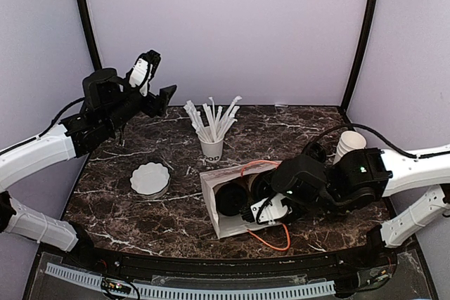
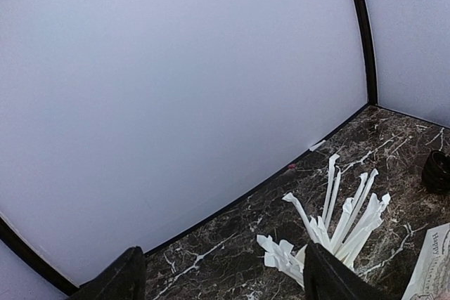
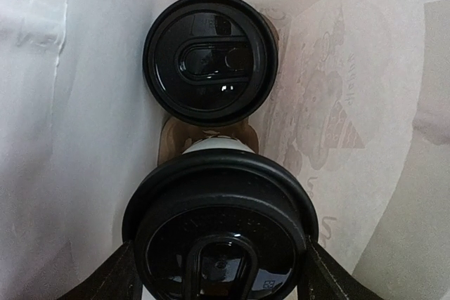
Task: Pack the takeout coffee
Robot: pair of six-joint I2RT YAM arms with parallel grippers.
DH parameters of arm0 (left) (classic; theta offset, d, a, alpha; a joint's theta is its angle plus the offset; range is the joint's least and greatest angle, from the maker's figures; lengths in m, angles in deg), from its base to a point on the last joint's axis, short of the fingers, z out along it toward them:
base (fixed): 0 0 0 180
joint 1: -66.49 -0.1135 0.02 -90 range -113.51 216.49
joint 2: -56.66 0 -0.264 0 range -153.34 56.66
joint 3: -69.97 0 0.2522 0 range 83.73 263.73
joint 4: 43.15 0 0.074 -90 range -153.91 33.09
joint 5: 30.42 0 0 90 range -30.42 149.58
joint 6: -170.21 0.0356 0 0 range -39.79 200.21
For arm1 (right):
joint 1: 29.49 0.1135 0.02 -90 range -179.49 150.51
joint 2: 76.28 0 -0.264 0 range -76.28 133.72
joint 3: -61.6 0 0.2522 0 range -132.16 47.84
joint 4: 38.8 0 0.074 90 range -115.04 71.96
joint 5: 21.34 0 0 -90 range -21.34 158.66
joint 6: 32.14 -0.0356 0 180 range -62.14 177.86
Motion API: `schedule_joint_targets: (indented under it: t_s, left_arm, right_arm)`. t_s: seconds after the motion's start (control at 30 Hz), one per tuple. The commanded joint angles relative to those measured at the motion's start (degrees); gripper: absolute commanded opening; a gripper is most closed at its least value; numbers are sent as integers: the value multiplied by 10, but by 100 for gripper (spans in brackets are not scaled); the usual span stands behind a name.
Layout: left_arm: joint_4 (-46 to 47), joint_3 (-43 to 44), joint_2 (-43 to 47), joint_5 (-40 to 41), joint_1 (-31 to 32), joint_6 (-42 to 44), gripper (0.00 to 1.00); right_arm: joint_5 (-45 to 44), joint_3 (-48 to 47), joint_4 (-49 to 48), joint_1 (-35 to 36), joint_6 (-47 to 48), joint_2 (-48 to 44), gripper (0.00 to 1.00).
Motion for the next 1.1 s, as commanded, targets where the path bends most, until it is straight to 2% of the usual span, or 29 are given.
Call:
schedule_joint_targets:
  t_s: [0.0,0.23,1.07]
  left_arm:
    - [7,-10,17,-10,-4,-8,79]
    - [8,-11,15,-13,-4,-7,79]
    - [4,-11,15,-42,-4,-23,79]
  right_arm:
    - [16,-21,-20,-29,-22,20,47]
    - [54,-22,-12,-54,-31,30,47]
    - [24,50,-108,-86,-12,38,45]
